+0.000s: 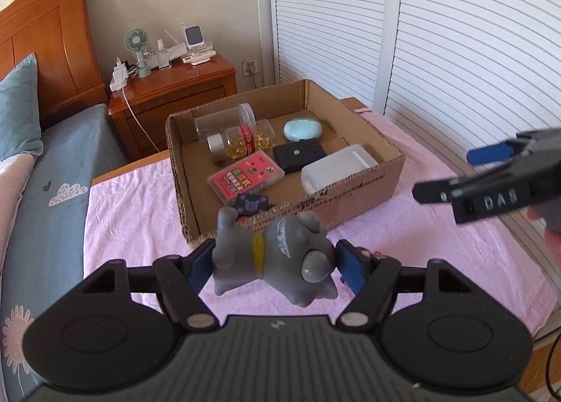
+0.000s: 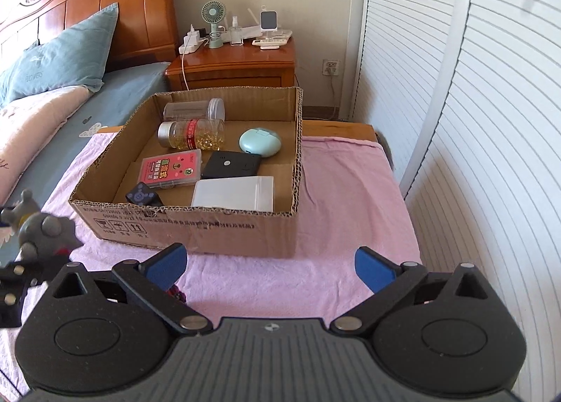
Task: Organize rigid objects
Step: 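Carry the gray elephant toy into the box and open the left gripper while the right tool withdraws, then move the left tool to the correction tape dispenser while the right tool approaches the red robot toy, then close the left gripper on the correction tape while the right gripper closes on the red robot toy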
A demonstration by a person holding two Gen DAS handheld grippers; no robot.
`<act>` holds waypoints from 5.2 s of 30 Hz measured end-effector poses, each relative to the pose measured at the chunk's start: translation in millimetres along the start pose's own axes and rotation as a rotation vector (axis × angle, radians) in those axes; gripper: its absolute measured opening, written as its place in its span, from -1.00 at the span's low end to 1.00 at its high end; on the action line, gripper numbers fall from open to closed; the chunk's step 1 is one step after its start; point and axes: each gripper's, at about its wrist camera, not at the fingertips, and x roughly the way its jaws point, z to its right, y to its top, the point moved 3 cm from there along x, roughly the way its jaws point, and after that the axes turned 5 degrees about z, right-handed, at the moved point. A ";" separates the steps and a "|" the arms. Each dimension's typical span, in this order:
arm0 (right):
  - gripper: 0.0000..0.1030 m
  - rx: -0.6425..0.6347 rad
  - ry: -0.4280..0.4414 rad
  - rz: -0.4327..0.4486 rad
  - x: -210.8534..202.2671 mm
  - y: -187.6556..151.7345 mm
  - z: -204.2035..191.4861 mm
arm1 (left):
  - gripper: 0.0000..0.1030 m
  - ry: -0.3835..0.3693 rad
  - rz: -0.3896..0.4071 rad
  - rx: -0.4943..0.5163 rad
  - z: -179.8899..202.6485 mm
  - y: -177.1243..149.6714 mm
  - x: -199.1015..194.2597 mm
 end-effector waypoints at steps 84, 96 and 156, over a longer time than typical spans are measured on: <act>1.00 0.067 0.048 -0.101 57.1 -62.4 -11.7 | 0.95 0.137 -0.098 -0.166 -3.7 -104.9 5.0; 1.00 -0.116 0.013 -0.110 66.7 -80.2 -40.0 | 0.95 0.109 -0.149 -0.145 -5.6 -116.7 20.3; 1.00 -0.351 0.261 -0.036 90.2 -62.5 -46.9 | 0.70 0.009 -0.139 -0.115 -3.3 -114.9 38.9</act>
